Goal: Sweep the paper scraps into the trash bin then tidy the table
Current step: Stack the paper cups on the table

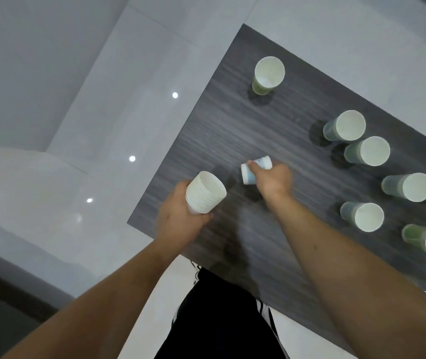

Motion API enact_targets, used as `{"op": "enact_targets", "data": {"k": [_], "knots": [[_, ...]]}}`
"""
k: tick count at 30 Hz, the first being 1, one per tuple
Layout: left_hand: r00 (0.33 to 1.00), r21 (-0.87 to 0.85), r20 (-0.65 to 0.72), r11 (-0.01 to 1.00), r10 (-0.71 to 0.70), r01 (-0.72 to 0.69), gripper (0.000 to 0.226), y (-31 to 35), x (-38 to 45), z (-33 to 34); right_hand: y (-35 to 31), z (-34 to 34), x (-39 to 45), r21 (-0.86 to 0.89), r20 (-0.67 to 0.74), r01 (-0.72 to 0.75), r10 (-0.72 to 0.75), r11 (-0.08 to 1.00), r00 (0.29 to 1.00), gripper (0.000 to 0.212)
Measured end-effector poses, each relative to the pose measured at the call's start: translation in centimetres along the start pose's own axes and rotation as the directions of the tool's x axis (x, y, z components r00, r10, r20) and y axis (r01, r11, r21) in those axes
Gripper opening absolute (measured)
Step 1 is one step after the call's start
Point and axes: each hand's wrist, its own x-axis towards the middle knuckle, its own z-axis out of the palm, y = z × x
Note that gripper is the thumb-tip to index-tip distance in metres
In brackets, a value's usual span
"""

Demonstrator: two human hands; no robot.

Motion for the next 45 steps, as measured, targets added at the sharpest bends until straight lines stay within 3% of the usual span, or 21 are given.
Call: {"op": "enact_targets", "data": {"k": [2,4,8,9,10,11,13,15,17,19,21,23,25,27,29,33,37,41,45], "knots": [[1.0,0.02,-0.001,1.0,0.021,-0.021,0.072,0.7,0.9,-0.2,-1.7,-0.7,0.2,0.037,-0.05,0.198,-0.197,0.979,0.979,0.035],[0.998,0.026,-0.015,0.998,0.054,-0.053,0.072,2.0,2.2,-0.7,-4.6,-2.5,0.1,0.053,-0.233,0.415,-0.392,0.908,0.89,0.02],[0.991,0.042,-0.042,0.991,0.125,-0.124,0.065,5.5,6.4,-1.9,-11.6,-5.9,2.8,-0.107,-0.507,0.75,-0.684,0.653,0.524,0.025],[0.989,0.045,-0.058,0.99,0.139,-0.137,0.066,6.4,7.4,-2.2,-13.2,-6.2,3.7,-0.179,-0.526,0.764,-0.717,0.62,0.458,0.033],[0.986,0.045,-0.07,0.988,0.15,-0.147,0.067,7.1,8.3,-2.4,-14.5,-6.2,4.8,-0.262,-0.503,0.745,-0.746,0.613,0.436,0.042],[0.984,0.046,-0.079,0.987,0.157,-0.154,0.067,7.7,9.1,-2.5,-15.3,-5.8,5.9,-0.358,-0.428,0.697,-0.773,0.621,0.469,0.049],[0.978,0.055,-0.092,0.982,0.185,-0.18,0.066,8.6,10.3,-2.6,-15.2,-4.5,7.7,-0.515,-0.196,0.606,-0.771,0.607,0.606,0.051],[0.97,0.079,-0.095,0.973,0.222,-0.215,0.066,9.4,11.1,-2.6,-14.0,-3.2,8.7,-0.548,-0.005,0.595,-0.713,0.588,0.701,0.05],[0.965,0.091,-0.093,0.967,0.247,-0.239,0.067,10.1,11.5,-2.5,-13.1,-3.0,8.8,-0.51,0.066,0.607,-0.676,0.609,0.734,0.059],[0.963,0.099,-0.076,0.963,0.258,-0.25,0.067,10.9,11.6,-2.0,-12.5,-4.2,8.1,-0.427,-0.001,0.611,-0.676,0.666,0.736,0.063],[0.965,0.097,-0.041,0.962,0.26,-0.255,0.065,12.0,11.2,-1.1,-10.8,-6.6,6.9,-0.367,-0.24,0.57,-0.666,0.736,0.706,0.065],[0.963,0.104,0.002,0.958,0.27,-0.268,0.063,13.7,10.8,0.2,-7.8,-9.9,5.8,-0.365,-0.497,0.487,-0.609,0.793,0.619,0.067],[0.958,0.101,0.039,0.953,0.282,-0.285,0.062,15.4,10.3,2.0,-4.1,-12.7,5.5,-0.371,-0.591,0.351,-0.51,0.86,0.625,0.067],[0.951,0.075,0.066,0.948,0.304,-0.308,0.061,16.9,9.8,3.9,-1.0,-14.2,6.3,-0.398,-0.526,0.242,-0.436,0.885,0.73,0.068],[0.94,0.073,0.093,0.939,0.328,-0.335,0.062,17.8,9.5,5.7,0.7,-14.5,7.3,-0.455,-0.418,0.238,-0.442,0.858,0.793,0.07],[0.923,0.122,0.15,0.92,0.354,-0.373,0.065,19.0,9.0,8.5,0.6,-14.9,9.0,-0.58,-0.342,0.315,-0.576,0.751,0.742,0.075],[0.915,0.164,0.176,0.906,0.363,-0.391,0.069,19.6,8.3,9.8,0.7,-15.6,9.4,-0.552,-0.328,0.335,-0.568,0.764,0.754,0.077],[0.906,0.18,0.191,0.894,0.377,-0.41,0.067,20.2,8.1,10.0,0.2,-15.1,10.2,-0.51,-0.393,0.384,-0.606,0.77,0.692,0.07],[0.907,0.18,0.161,0.892,0.39,-0.415,0.061,20.2,8.2,9.5,0.2,-13.2,11.2,-0.536,-0.187,0.372,-0.536,0.758,0.823,0.065]]}}
